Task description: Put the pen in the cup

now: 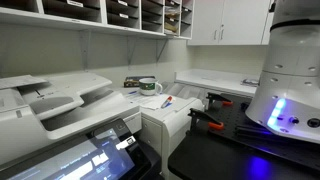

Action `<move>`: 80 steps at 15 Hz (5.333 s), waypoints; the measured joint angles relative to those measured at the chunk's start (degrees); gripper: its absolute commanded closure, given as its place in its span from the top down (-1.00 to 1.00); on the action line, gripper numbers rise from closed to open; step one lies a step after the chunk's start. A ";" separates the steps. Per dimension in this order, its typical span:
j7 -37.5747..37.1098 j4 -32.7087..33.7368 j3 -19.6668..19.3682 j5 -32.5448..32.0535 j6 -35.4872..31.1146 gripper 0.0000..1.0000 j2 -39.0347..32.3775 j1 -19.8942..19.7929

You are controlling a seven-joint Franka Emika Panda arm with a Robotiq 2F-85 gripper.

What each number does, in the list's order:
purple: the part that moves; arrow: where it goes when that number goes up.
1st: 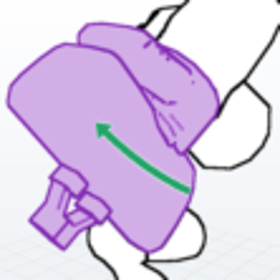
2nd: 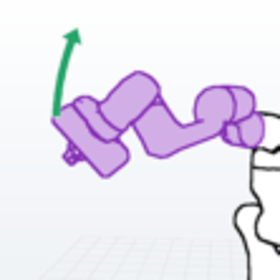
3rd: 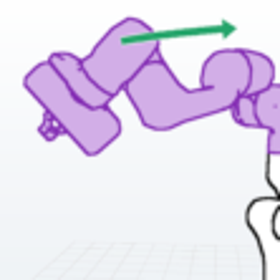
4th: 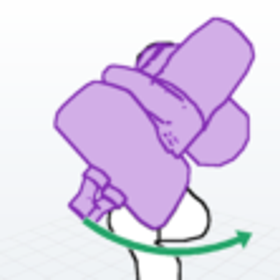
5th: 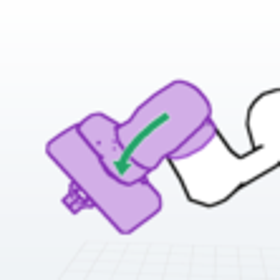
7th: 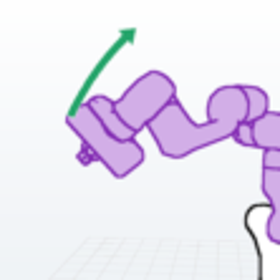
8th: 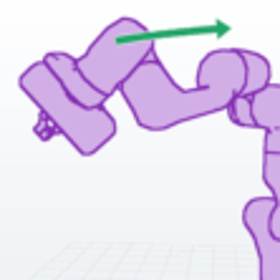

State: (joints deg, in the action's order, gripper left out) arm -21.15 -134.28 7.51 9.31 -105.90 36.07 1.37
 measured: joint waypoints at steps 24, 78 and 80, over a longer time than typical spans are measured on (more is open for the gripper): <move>-68.45 -18.50 0.81 -35.26 -43.67 1.00 -31.48 -19.78; -17.34 -3.51 -7.70 30.66 -46.60 -0.89 -50.35 -8.58; -16.02 0.18 -8.63 36.08 -42.65 -0.89 -52.47 -10.12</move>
State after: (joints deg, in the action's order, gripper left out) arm -37.17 -134.10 -1.12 45.39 -148.55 -16.41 -8.76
